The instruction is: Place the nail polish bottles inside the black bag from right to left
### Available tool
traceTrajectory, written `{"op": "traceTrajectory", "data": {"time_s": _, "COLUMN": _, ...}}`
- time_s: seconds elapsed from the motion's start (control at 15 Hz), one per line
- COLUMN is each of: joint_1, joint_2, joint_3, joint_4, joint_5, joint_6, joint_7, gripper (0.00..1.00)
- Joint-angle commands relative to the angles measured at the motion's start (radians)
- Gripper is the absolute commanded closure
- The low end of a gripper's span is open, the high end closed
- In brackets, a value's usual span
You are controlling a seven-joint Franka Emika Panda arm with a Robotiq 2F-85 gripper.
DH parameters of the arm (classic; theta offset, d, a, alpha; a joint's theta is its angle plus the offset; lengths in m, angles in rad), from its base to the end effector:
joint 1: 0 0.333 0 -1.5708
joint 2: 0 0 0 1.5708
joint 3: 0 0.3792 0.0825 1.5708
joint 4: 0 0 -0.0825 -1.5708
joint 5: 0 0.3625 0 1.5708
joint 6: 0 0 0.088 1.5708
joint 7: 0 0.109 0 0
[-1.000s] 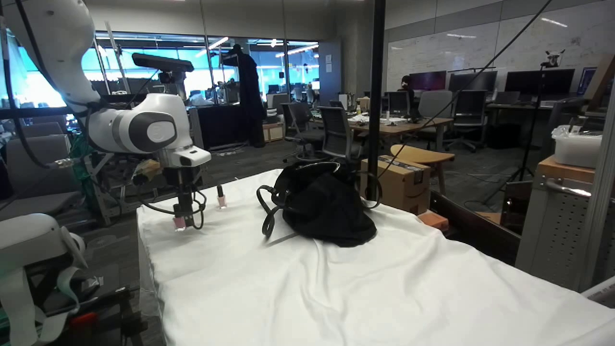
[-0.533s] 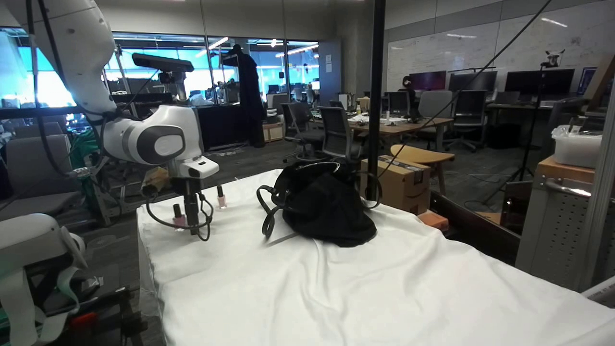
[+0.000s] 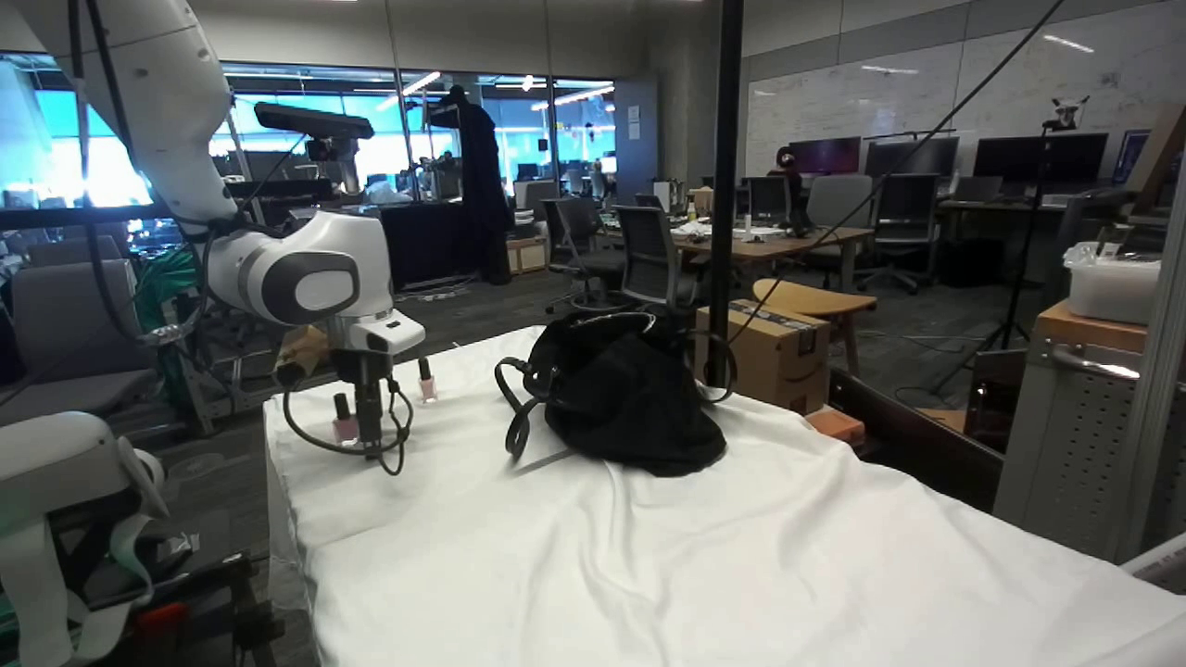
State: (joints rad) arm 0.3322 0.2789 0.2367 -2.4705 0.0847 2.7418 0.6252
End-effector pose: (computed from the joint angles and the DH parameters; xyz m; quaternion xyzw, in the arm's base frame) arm 0.4112 0.2592 0.2652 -0.9963 0.0715 0.0284 0.0397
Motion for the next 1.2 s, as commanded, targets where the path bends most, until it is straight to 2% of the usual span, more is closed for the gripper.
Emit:
{"op": "traceTrajectory", "data": {"time_s": 0.0, "joint_1": 0.018, "joint_2": -0.019, "joint_3": -0.010, "joint_4": -0.005, "joint_5": 0.014, "joint_6": 0.011, "joint_7": -0.011, "gripper": 0.00}}
{"op": "traceTrajectory", "data": {"time_s": 0.67, "joint_1": 0.086, "joint_2": -0.100, "joint_3": -0.029, "joint_4": -0.054, "joint_5": -0.061, "joint_6": -0.003, "joint_7": 0.079, "gripper": 0.00}}
{"op": "traceTrajectory", "data": {"time_s": 1.13, "joint_1": 0.091, "joint_2": -0.120, "joint_3": 0.008, "joint_4": -0.078, "joint_5": -0.061, "joint_6": 0.007, "joint_7": 0.089, "gripper": 0.00}}
